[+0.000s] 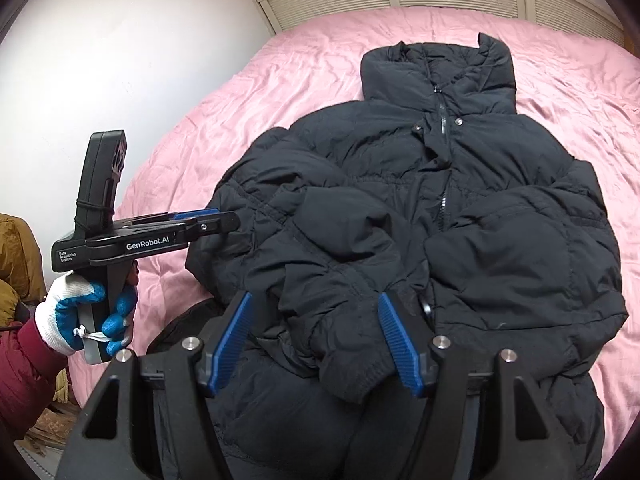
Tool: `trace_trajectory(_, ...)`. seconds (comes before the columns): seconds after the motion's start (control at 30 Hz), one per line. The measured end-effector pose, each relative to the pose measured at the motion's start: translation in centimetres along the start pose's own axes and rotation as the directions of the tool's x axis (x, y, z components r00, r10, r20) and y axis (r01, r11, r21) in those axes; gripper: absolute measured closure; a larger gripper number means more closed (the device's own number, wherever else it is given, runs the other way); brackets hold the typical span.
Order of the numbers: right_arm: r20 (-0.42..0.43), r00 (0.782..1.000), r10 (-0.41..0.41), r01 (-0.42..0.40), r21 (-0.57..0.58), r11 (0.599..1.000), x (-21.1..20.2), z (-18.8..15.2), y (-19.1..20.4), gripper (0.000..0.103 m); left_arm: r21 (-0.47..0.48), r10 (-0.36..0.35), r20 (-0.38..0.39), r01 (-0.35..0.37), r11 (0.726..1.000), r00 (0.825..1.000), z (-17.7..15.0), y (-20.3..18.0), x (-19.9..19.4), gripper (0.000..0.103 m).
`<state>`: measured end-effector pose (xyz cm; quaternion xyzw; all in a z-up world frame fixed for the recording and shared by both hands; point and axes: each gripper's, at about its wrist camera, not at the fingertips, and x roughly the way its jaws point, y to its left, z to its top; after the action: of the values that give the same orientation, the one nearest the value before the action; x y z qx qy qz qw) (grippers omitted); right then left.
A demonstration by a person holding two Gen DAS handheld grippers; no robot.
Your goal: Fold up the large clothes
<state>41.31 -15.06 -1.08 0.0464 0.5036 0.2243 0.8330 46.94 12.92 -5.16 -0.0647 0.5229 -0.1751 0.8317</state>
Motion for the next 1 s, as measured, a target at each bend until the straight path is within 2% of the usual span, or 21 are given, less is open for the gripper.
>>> trace_trajectory(0.17, -0.099, 0.993, -0.07, 0.074, 0.045, 0.996, 4.5, -2.4, -3.0, 0.041, -0.004, -0.005, -0.039, 0.005, 1.0, 0.999, -1.3, 0.7, 3.1, 0.059)
trace_trajectory(0.3, -0.142, 0.988, -0.068, 0.078, 0.067, 0.995, 6.7, -4.0, -4.8, 0.041, 0.014, 0.012, -0.072, -0.011, 1.0, 0.997, -2.0, 0.8, 5.2, 0.059)
trace_trajectory(0.47, -0.172, 0.981, -0.087, 0.096, 0.042, 0.995, 7.0, -3.8, -4.5, 0.041, 0.026, 0.035, -0.078, -0.033, 0.999, 0.996, -1.5, 0.5, 4.5, 0.059)
trace_trajectory(0.57, -0.163, 0.983, -0.079, 0.082, 0.012, 0.997, 5.6, -2.8, -3.7, 0.041, 0.052, 0.026, -0.034, -0.024, 0.998, 0.999, -1.0, -0.4, 1.8, 0.059)
trace_trajectory(0.73, -0.074, 0.996, -0.047, 0.043, -0.05, 0.998, 2.6, -0.6, -2.4, 0.041, 0.08, 0.02, 0.048, -0.024, 0.997, 0.999, 1.6, -1.9, -1.0, 0.057)
trace_trajectory(0.83, -0.042, 0.999, -0.031, 0.028, -0.072, 0.997, 2.7, 1.1, -2.3, 0.041, 0.069, 0.042, 0.083, -0.047, 0.996, 0.996, 3.1, -2.3, -0.4, 0.054)
trace_trajectory(1.0, -0.086, 0.995, -0.054, 0.043, -0.124, 0.991, 5.9, 2.2, -2.4, 0.041, 0.061, 0.1, 0.063, -0.104, 0.993, 0.993, 4.3, -2.7, 3.9, 0.054)
